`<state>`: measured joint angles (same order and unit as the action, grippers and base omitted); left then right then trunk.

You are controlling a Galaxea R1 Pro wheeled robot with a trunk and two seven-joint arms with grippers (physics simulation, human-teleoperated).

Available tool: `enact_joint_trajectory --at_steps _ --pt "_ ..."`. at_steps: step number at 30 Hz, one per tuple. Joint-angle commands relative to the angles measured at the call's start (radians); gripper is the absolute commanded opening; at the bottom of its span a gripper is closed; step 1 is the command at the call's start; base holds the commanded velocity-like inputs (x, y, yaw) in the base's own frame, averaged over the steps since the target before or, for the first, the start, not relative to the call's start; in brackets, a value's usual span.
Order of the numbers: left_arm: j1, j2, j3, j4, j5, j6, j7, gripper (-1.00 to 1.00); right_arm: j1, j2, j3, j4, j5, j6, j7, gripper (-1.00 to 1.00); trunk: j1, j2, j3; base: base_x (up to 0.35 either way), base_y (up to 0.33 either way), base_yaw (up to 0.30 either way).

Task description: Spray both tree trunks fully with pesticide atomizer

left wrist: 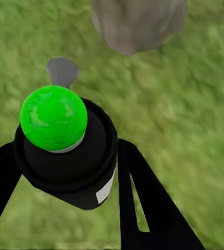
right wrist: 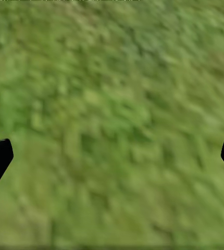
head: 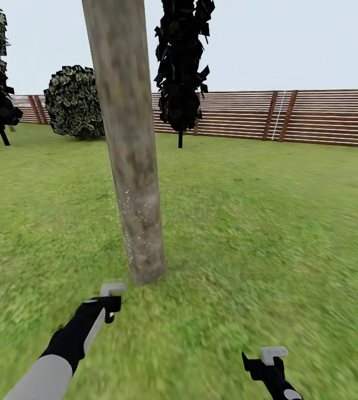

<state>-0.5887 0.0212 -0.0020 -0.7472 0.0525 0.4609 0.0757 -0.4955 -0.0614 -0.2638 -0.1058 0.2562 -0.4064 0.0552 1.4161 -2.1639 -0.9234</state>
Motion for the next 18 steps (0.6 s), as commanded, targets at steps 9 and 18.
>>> enact_joint_trajectory --at_steps 9,18 --pt "0.016 0.002 0.002 0.161 0.002 -0.166 0.001 -1.00 0.000 0.001 0.000 0.000 0.000 0.000 0.000 1.00 0.000 0.000 0.000 0.000 0.000 0.123" --pt "0.033 0.002 -0.003 0.160 0.000 -0.167 0.001 -1.00 0.000 0.002 -0.001 -0.002 0.000 0.000 -0.002 1.00 0.000 0.000 0.000 0.061 -0.207 0.033"
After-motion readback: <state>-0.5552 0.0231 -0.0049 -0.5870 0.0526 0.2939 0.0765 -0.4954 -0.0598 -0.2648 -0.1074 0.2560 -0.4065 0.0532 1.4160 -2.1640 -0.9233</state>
